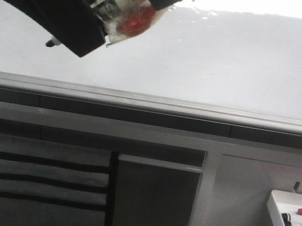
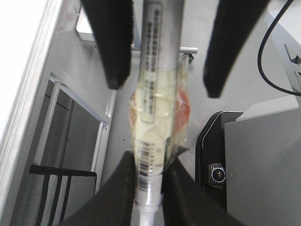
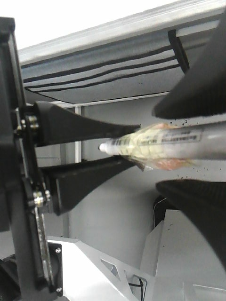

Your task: Write number 3 on whiteboard

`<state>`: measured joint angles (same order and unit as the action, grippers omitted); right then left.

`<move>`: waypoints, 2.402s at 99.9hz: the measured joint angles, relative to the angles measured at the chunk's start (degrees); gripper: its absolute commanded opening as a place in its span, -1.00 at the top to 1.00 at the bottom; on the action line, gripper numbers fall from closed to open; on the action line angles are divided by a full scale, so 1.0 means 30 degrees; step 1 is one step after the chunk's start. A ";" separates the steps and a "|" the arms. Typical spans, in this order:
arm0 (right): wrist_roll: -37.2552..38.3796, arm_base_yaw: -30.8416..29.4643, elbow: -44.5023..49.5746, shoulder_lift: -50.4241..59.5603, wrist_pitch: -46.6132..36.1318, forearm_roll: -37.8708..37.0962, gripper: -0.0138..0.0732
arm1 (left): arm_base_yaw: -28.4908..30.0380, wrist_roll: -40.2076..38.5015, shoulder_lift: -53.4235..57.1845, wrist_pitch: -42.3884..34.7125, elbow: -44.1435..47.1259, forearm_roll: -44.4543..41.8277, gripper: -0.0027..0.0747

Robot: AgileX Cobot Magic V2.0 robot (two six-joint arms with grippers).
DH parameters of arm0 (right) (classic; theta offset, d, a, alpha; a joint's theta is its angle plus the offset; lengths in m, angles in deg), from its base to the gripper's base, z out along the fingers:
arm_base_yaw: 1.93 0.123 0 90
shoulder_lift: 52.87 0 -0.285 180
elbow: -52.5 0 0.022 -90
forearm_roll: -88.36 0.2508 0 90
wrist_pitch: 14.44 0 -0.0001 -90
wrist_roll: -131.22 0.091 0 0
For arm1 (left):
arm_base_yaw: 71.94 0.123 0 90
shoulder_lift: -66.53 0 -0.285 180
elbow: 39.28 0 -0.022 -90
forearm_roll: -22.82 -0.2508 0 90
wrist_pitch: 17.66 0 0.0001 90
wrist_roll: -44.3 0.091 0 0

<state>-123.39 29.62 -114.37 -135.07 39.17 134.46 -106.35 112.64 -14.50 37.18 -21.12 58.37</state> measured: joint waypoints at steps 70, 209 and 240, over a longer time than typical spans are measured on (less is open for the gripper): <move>0.0406 0.0000 0.0000 0.0225 -0.0812 -0.0570 0.55 | 0.0000 -0.0116 0.0544 -0.1423 0.0000 0.0000 -0.08; 1.4959 -0.2693 0.3608 0.5058 -0.6253 -0.7083 0.55 | 0.6291 -0.3228 0.9281 -0.5020 0.7046 0.2488 -0.07; 1.5118 -0.2983 -0.2126 -0.1254 -0.4411 -0.7083 0.55 | 0.6291 -0.3228 0.9281 -0.5020 0.7046 0.2488 -0.07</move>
<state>-78.03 20.67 -120.75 -138.83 25.93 113.21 -87.48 102.96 13.35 22.12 0.01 65.84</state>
